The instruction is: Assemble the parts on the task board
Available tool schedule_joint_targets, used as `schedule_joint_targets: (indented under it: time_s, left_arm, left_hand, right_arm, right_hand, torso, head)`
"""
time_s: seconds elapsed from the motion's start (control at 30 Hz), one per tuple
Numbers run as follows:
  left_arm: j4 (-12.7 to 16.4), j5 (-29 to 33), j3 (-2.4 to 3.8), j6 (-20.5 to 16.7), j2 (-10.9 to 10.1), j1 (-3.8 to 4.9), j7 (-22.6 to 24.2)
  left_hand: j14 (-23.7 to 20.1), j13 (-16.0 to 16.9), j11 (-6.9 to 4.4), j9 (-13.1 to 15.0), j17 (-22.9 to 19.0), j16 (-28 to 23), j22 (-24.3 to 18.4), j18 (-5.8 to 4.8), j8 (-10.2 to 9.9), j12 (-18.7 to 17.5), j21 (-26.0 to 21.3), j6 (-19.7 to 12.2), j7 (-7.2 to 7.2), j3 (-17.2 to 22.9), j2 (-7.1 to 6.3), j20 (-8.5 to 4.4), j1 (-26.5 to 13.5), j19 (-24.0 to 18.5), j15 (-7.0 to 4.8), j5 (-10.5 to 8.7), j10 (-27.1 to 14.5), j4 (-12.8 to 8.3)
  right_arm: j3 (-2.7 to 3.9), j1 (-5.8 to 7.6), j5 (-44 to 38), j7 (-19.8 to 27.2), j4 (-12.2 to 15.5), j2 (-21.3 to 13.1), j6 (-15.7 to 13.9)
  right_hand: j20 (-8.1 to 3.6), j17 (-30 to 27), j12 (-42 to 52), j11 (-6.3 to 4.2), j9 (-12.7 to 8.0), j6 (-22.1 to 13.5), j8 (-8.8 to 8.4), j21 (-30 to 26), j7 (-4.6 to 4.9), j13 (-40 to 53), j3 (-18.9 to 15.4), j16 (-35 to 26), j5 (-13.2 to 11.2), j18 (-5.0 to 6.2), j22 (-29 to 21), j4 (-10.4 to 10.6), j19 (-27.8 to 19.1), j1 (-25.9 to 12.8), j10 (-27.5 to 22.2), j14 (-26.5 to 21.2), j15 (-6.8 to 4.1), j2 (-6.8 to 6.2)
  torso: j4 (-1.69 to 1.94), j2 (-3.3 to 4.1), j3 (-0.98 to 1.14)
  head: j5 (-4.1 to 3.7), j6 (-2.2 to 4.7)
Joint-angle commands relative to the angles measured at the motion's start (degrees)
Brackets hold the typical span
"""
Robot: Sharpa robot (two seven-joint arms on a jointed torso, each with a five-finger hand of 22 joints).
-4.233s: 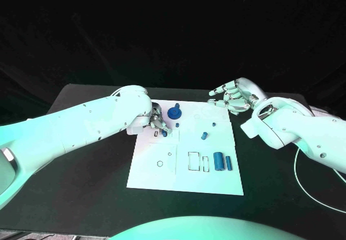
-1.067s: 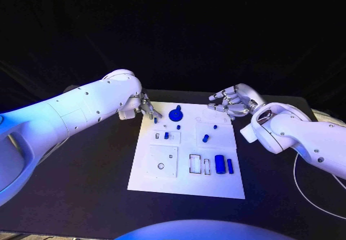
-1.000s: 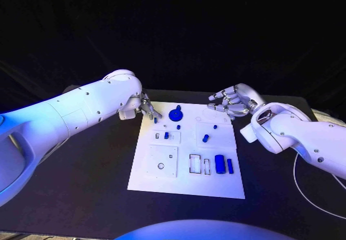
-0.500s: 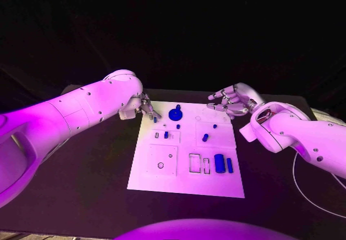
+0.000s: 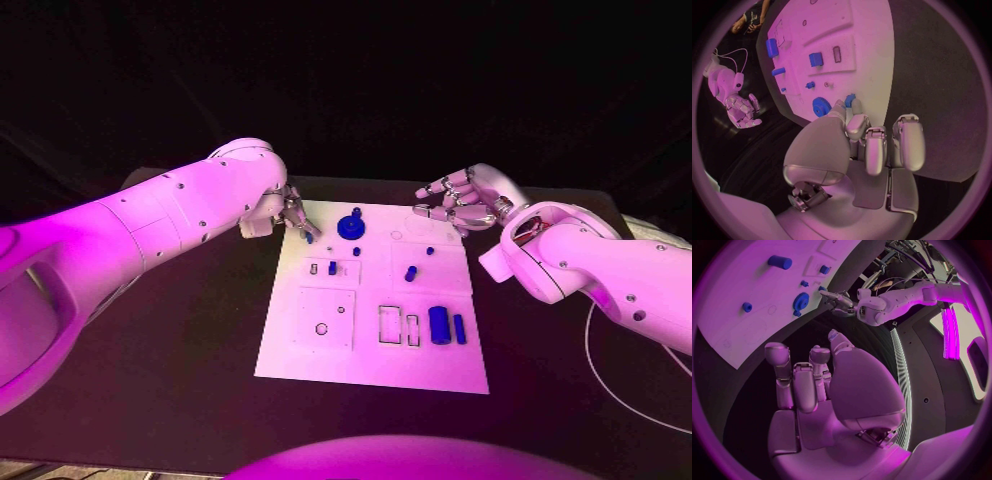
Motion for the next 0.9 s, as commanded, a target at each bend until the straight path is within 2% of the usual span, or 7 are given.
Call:
schedule_joint_targets:
  time_s: [0.03, 0.13, 0.2, 0.3, 0.37, 0.53, 0.9]
  left_arm:
    - [-0.07, 0.58, -0.05, 1.01, 0.18, -0.07, 0.65]
    - [-0.05, 0.83, -0.06, 0.89, 0.14, -0.08, 0.72]
    - [0.01, 0.97, -0.07, 0.80, 0.06, -0.08, 0.80]
    - [0.18, 1.32, -0.07, 0.50, -0.16, -0.09, 1.02]
    - [0.52, 1.65, -0.08, 0.09, -0.49, -0.09, 1.19]
    - [2.58, 3.31, -0.08, -1.54, -2.19, -0.06, 1.62]
    - [13.43, 6.42, -0.14, -7.12, -9.28, 0.07, 4.33]
  left_hand:
    - [6.05, -0.18, -0.47, -0.34, 15.10, 0.17, 4.61, 0.64, -0.65, -0.39, 0.23, -0.72, -0.10, 2.11, 0.80, -0.23, 2.43, 0.27, -0.57, -0.14, -0.21, -1.19]
    - [6.05, -0.45, -0.44, -0.90, 15.10, 0.17, 4.63, 0.64, -1.54, -0.83, 0.18, -1.55, 0.03, 6.12, 1.24, -0.35, 5.68, 0.25, -0.63, 0.34, -0.55, -3.50]
    - [6.05, -0.71, -0.20, -1.16, 15.10, 0.17, 4.66, 0.63, -1.90, -1.18, 0.14, -1.79, 0.36, 9.09, 0.65, -0.28, 6.61, 0.24, -0.46, 1.06, -0.72, -4.62]
    - [6.05, -1.06, 0.07, -1.27, 15.10, 0.17, 4.73, 0.66, -1.93, -1.54, 0.04, -1.55, 0.99, 16.47, -2.06, 0.07, 4.62, 0.20, 0.18, 2.29, -0.56, -5.27]
    - [6.05, -1.17, 0.02, -1.07, 15.10, 0.17, 4.83, 0.57, -1.68, -1.59, 0.03, -1.59, 1.03, 20.79, -3.97, 0.44, 3.10, 0.23, 0.06, 2.58, -0.39, -5.91]
    - [6.05, -1.25, 0.19, -0.11, 15.10, 0.17, 5.09, 0.60, -0.49, -1.49, 0.02, -1.61, 0.93, 29.25, -7.21, 0.42, -0.77, 0.32, 0.14, 3.19, 0.09, -7.65]
    - [6.05, -1.13, 0.09, 0.62, 15.10, 0.17, 5.73, 0.47, 0.56, -1.24, 0.45, -1.18, 0.74, 32.98, -9.40, 0.29, -2.67, 0.67, 0.06, 4.13, 0.66, -9.47]
  right_arm:
    - [0.00, -0.04, -0.21, 0.54, 0.06, 0.07, 0.76]
    - [0.00, -0.04, -0.21, 0.54, 0.05, 0.06, 0.77]
    - [0.00, -0.04, -0.21, 0.54, 0.05, 0.05, 0.80]
    - [0.00, -0.04, -0.21, 0.53, 0.03, 0.04, 0.89]
    - [0.00, -0.04, -0.21, 0.53, 0.02, 0.04, 0.95]
    - [-0.01, -0.05, -0.21, 0.53, -0.02, 0.01, 1.04]
    - [-0.03, -0.11, -0.21, 0.54, -0.06, -0.23, 1.04]
  right_hand:
    - [0.04, -0.05, -0.22, 0.03, 0.06, -0.36, -0.13, -0.32, 0.00, -0.05, 0.14, -0.18, 0.20, 0.49, -0.05, 0.22, -0.20, -0.14, -0.29, 2.20, -0.29, 0.27]
    - [0.04, -0.05, -0.22, 0.03, 0.06, -0.36, -0.13, -0.32, 0.00, -0.05, 0.14, -0.18, 0.20, 0.49, -0.05, 0.22, -0.20, -0.14, -0.29, 2.20, -0.29, 0.27]
    - [0.04, -0.05, -0.22, 0.03, 0.06, -0.36, -0.13, -0.32, 0.00, -0.05, 0.14, -0.18, 0.20, 0.49, -0.05, 0.22, -0.20, -0.14, -0.29, 2.20, -0.29, 0.27]
    - [0.04, -0.05, -0.22, 0.03, 0.06, -0.36, -0.13, -0.32, 0.00, -0.05, 0.14, -0.18, 0.20, 0.49, -0.05, 0.22, -0.20, -0.14, -0.29, 2.20, -0.29, 0.27]
    - [0.04, -0.06, -0.12, 0.03, 0.07, -0.36, -0.12, -0.36, 0.00, -0.01, 0.14, -0.20, 0.22, 0.48, -0.06, 0.23, -0.17, -0.13, -0.23, 2.21, -0.29, 0.28]
    - [0.04, -0.06, -0.07, 0.03, 0.08, -0.36, -0.12, -0.37, 0.00, 0.01, 0.14, -0.21, 0.24, 0.48, -0.06, 0.23, -0.16, -0.13, -0.19, 2.22, -0.29, 0.28]
    - [0.04, -0.04, -0.08, 0.03, 0.09, -0.36, -0.11, -0.39, 0.00, -0.03, 0.13, -0.21, 0.25, 0.48, -0.07, 0.25, -0.14, -0.15, -0.18, 2.23, -0.29, 0.27]
  torso:
    - [-0.02, 0.00, 0.00]
    - [-0.01, -0.02, 0.01]
    - [-0.01, -0.01, 0.03]
    - [0.00, -0.03, 0.02]
    - [0.01, -0.04, 0.02]
    - [0.05, -0.15, 0.07]
    - [0.40, -0.39, 0.07]
  head:
    - [0.00, -0.05]
    - [0.01, -0.12]
    - [-0.01, -0.15]
    - [-0.01, -0.16]
    - [0.00, -0.19]
    - [-0.02, -0.23]
    - [0.00, -0.34]
